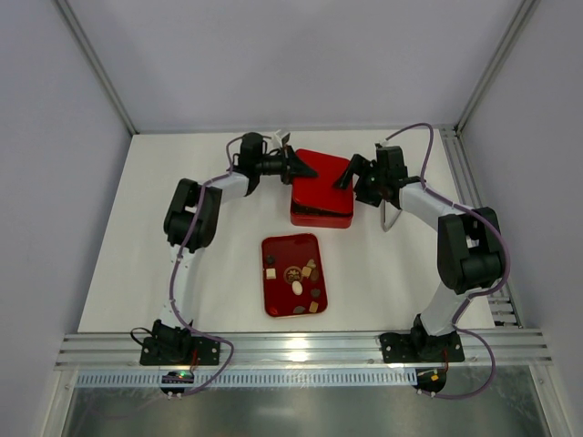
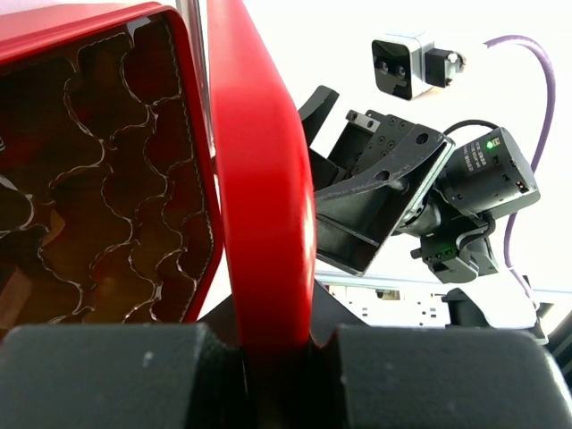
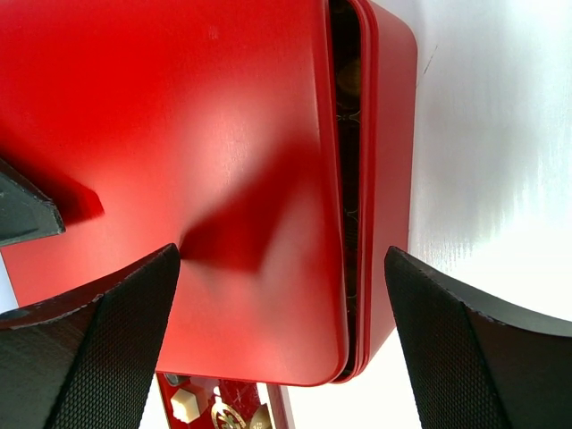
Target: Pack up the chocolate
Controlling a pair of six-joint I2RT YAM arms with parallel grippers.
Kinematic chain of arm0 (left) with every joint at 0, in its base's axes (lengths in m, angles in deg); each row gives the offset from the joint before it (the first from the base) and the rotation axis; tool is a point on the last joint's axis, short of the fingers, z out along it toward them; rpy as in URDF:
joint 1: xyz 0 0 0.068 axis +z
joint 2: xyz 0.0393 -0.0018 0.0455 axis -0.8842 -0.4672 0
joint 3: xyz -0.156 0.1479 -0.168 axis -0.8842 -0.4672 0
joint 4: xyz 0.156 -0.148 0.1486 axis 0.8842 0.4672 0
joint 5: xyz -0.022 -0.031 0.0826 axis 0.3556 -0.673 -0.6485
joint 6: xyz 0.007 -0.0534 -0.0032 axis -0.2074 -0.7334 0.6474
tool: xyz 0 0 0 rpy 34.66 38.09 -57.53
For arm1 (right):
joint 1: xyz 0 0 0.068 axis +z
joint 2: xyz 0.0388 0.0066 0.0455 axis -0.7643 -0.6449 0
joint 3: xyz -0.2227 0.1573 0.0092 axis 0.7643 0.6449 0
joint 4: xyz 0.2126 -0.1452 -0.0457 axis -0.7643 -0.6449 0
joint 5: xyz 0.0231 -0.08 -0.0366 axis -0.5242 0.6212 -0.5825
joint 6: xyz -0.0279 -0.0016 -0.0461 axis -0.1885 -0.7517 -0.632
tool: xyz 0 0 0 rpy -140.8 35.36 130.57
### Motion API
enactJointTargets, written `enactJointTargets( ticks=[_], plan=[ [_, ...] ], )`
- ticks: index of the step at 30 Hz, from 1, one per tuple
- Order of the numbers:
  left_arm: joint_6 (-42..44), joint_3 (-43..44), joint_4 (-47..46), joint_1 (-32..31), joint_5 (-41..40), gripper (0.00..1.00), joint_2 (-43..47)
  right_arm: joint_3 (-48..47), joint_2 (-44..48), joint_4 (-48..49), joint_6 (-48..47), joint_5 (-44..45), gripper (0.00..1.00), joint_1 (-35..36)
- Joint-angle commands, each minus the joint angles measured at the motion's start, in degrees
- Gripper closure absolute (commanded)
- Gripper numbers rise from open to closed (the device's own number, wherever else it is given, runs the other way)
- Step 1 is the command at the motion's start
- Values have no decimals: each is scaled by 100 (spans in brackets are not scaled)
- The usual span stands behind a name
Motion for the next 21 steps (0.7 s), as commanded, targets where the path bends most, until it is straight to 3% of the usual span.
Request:
enactJointTargets(
  ticks=[1, 21],
  plan=[
    [-105, 67, -438, -63, 211, 90, -46, 52, 247, 252, -156, 38, 5, 36],
    [53, -39, -253, -98, 132, 89, -117, 158, 256, 375, -147, -33, 2, 36]
  ],
)
